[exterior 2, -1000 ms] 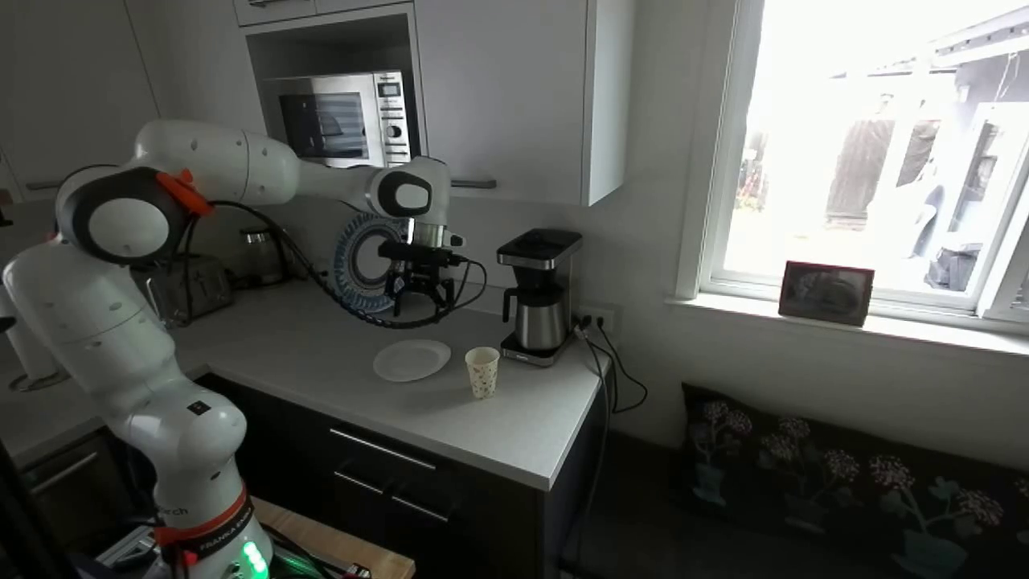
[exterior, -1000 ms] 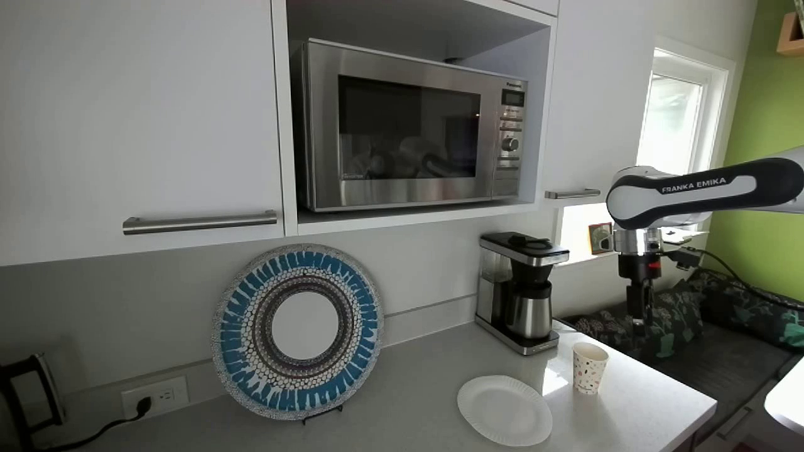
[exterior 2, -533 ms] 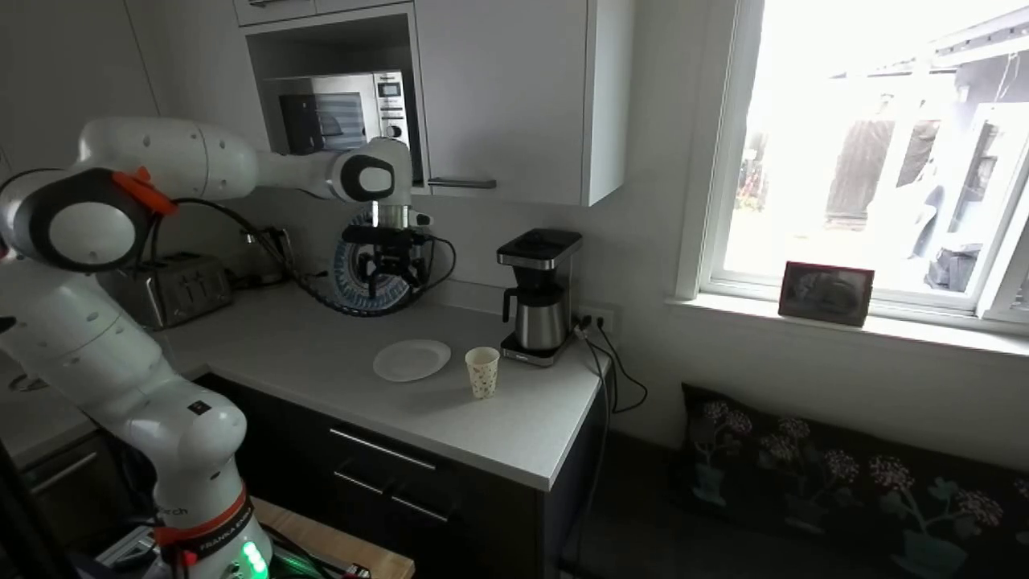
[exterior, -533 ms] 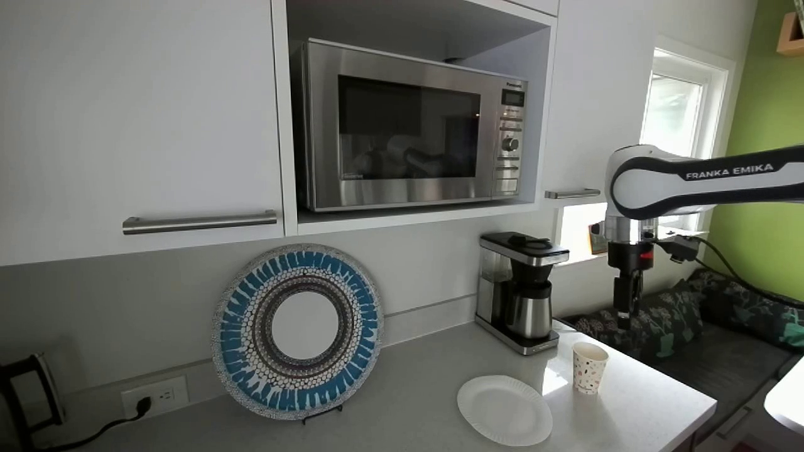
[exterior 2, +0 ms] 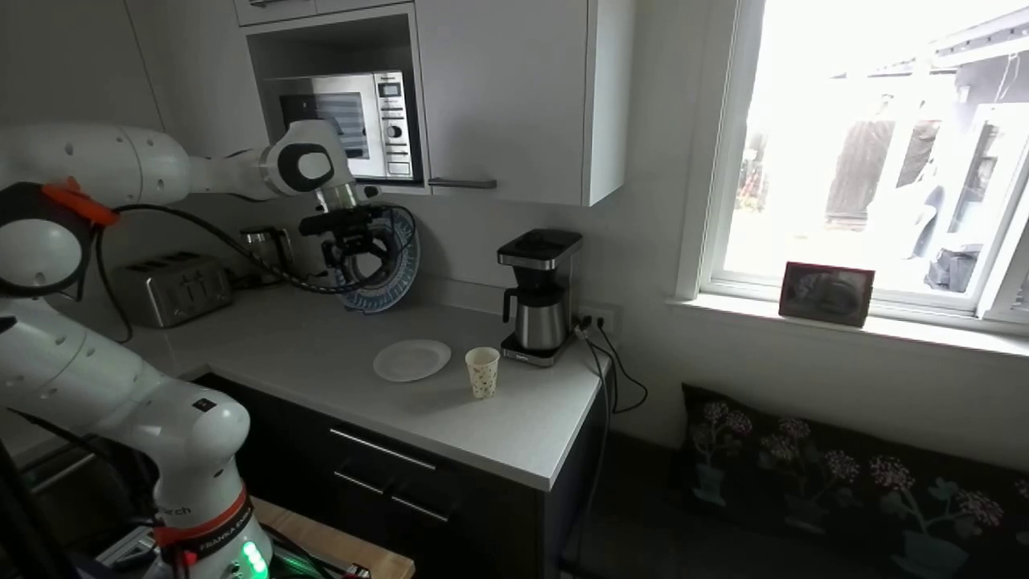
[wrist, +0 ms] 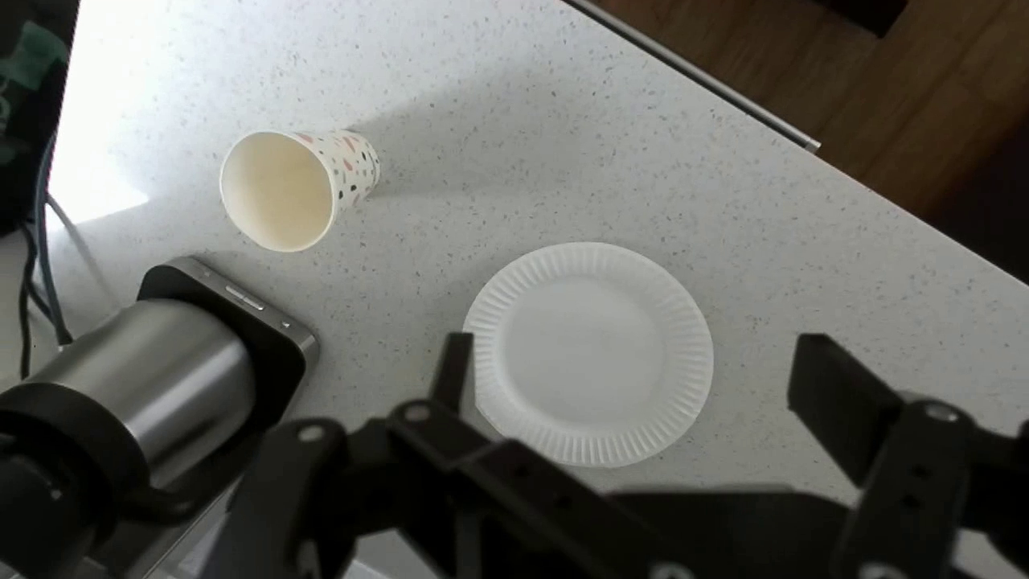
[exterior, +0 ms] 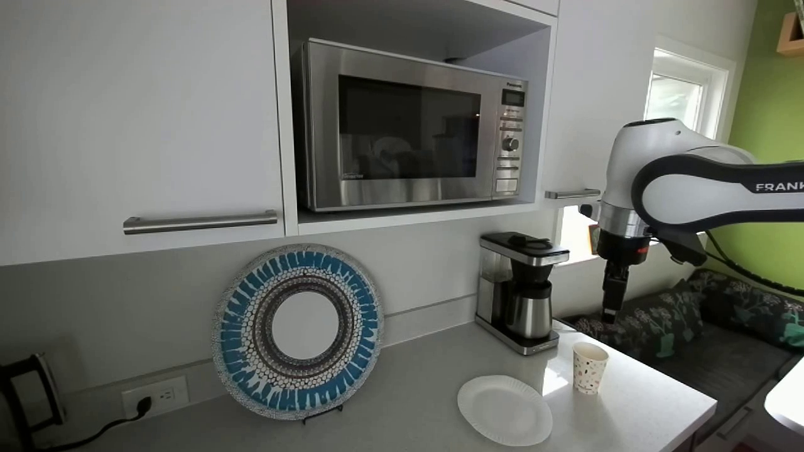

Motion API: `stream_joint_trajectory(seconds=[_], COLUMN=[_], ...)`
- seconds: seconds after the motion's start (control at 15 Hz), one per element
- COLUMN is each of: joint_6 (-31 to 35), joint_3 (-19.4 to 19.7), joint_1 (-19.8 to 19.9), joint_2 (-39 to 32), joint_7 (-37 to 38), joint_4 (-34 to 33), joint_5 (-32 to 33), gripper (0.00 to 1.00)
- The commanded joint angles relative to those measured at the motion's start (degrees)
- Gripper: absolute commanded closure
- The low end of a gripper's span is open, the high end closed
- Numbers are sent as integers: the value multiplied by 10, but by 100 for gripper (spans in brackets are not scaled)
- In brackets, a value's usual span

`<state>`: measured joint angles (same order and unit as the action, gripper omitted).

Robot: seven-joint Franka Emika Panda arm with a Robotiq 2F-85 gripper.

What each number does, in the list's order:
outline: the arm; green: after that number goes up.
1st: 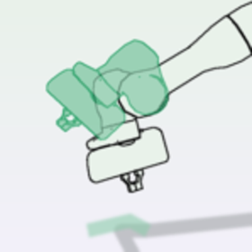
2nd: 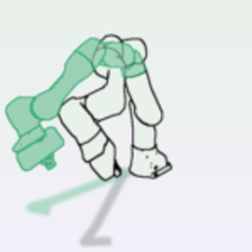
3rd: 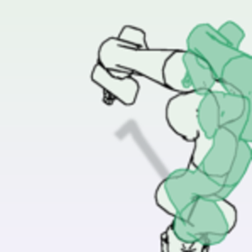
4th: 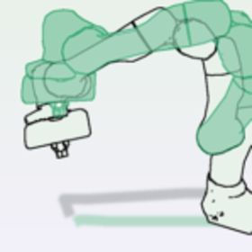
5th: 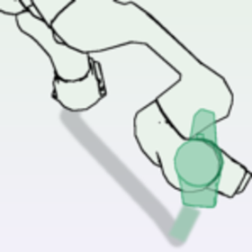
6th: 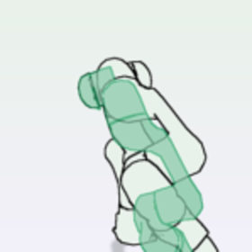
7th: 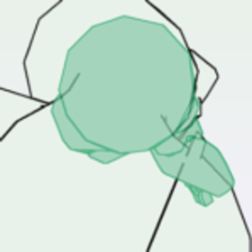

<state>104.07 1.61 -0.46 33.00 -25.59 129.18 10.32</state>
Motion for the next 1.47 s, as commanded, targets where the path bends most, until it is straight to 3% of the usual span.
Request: stream_joint_trajectory(seconds=[0.0,0.2,0.73,1.07,1.33,1.4], joint_6=[-1,7,73,109,175,148], joint_3=[11,9,-18,-19,-7,-20], joint_1=[-14,-15,-35,-57,-76,-62], joint_2=[1,5,17,30,52,34], joint_7=[6,-2,-83,-175,-248,-213], joint_4=[0,3,1,-9,-19,-26], joint_5=[7,19,203,261,283,267], gripper=[0,0,0,0,0,0])
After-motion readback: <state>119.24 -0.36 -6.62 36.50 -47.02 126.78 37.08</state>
